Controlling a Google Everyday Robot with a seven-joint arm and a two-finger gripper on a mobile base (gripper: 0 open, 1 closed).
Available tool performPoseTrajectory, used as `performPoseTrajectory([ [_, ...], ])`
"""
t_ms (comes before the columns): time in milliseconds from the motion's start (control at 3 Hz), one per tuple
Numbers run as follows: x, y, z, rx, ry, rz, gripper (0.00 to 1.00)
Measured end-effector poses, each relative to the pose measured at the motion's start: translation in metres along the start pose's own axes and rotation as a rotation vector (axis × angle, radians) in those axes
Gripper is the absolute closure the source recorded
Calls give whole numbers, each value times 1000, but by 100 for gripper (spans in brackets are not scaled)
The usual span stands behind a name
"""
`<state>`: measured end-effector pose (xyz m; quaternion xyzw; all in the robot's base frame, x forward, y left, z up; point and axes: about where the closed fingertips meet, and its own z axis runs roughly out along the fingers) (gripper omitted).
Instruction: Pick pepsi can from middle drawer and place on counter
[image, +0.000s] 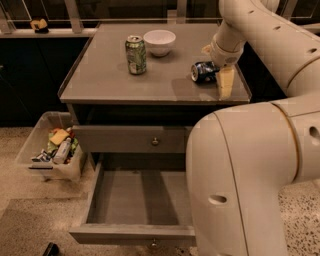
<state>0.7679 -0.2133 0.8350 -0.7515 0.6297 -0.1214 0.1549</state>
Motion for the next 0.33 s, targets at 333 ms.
performPoseTrajectory([
  [333,0,0,0,0,0,0,0],
])
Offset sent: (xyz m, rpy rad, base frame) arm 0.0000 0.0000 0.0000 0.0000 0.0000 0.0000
